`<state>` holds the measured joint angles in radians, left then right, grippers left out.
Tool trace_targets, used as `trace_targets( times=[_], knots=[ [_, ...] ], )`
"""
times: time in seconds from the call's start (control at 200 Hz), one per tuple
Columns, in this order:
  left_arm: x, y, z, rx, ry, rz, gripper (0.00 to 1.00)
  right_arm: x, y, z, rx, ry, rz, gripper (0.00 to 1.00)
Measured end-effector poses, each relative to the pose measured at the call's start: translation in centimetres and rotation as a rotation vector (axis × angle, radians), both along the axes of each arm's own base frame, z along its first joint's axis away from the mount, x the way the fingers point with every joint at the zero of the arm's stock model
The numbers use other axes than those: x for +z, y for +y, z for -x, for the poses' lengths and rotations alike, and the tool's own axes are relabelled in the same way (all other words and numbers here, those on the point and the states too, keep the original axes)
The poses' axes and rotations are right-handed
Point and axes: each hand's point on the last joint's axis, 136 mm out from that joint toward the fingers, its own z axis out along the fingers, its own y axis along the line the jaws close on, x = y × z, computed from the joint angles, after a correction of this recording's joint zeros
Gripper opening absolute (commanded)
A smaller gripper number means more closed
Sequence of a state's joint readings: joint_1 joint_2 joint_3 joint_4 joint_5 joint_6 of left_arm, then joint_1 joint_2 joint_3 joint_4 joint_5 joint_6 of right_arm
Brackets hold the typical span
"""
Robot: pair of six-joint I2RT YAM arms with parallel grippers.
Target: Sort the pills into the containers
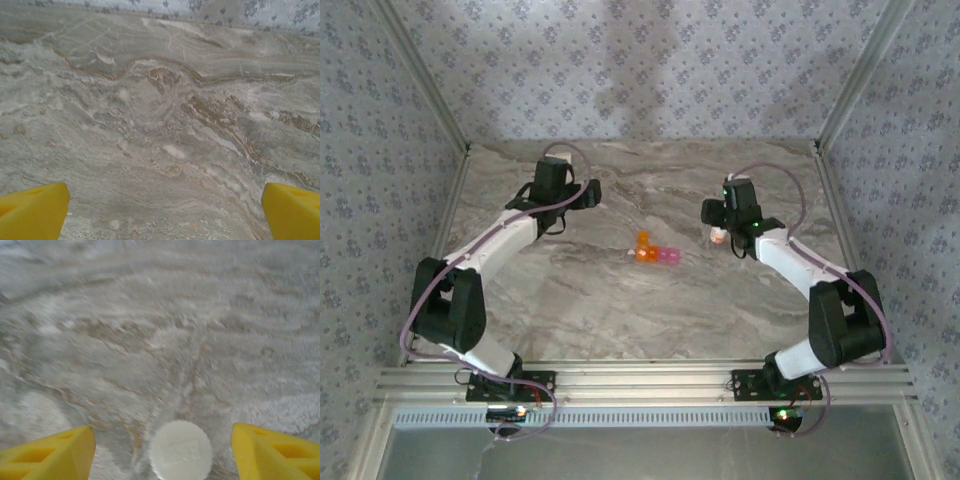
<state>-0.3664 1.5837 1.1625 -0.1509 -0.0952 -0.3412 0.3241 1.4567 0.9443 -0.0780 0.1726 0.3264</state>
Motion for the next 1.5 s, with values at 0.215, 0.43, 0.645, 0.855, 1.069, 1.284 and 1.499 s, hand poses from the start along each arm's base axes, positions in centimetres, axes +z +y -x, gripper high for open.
trace_targets(
  times=[0.215, 0.43, 0.645, 0.855, 1.069, 1.284, 1.499],
  knots=[
    [-2.7, -1.2, -1.2, 0.007, 0.118, 0.013, 0.86, 4.1, 4.1, 0.2, 0.146, -0.029, -0.118, 0.74],
    [-5.5, -2.4, -1.5, 0.016, 0.24, -0.011, 0.56, 1.8, 8.1, 2.7, 0.281, 0.109, -0.162, 0.74],
    [-6.6, -4.2, -2.2, -0.001, 0.32, -0.045, 0.0, -3.5, 9.3, 4.2, 0.307, 0.28, -0.118, 0.74],
    [-7.3, -7.4, -1.8, -0.092, 0.356, -0.1, 0.0, -7.0, 9.2, 4.7, 0.299, 0.377, -0.083, 0.74],
    [-8.8, -10.3, -0.8, -0.18, 0.41, -0.102, 0.0, -9.5, 9.8, 5.7, 0.318, 0.44, -0.039, 0.74],
    [-9.8, -10.9, -0.3, -0.208, 0.453, -0.084, 0.0, -10.7, 10.1, 6.4, 0.337, 0.47, 0.002, 0.74],
    [-9.6, -12.0, -0.3, -0.236, 0.457, -0.059, 0.0, -11.9, 10.1, 6.6, 0.338, 0.499, 0.018, 0.73]
  ],
)
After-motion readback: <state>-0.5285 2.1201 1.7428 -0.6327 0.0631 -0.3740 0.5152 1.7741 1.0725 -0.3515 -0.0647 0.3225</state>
